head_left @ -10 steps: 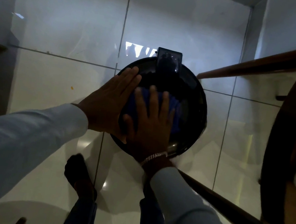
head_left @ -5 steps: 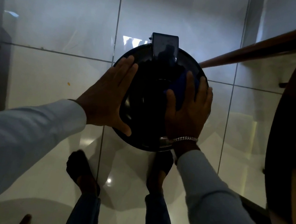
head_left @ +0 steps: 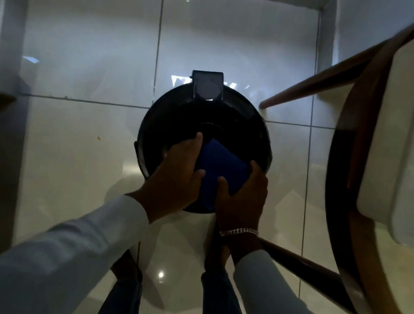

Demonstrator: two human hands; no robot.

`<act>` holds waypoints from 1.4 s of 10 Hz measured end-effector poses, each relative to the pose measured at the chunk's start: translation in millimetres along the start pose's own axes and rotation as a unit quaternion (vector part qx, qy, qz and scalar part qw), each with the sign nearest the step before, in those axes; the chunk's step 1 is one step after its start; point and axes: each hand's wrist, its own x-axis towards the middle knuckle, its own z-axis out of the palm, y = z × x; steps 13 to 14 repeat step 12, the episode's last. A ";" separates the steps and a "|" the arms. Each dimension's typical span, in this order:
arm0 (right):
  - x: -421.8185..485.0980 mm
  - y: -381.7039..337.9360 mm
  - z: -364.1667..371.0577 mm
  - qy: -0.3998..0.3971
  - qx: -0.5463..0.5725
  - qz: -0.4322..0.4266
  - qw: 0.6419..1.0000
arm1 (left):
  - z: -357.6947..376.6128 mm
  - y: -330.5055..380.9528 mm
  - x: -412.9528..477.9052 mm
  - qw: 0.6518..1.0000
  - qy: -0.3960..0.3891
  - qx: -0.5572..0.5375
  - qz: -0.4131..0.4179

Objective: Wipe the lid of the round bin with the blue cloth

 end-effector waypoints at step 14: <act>91.9 -9.1 -275.2 0.124 -0.108 -0.103 0.981 | 9.6 295.0 29.0 0.959 -0.021 -0.277 -0.057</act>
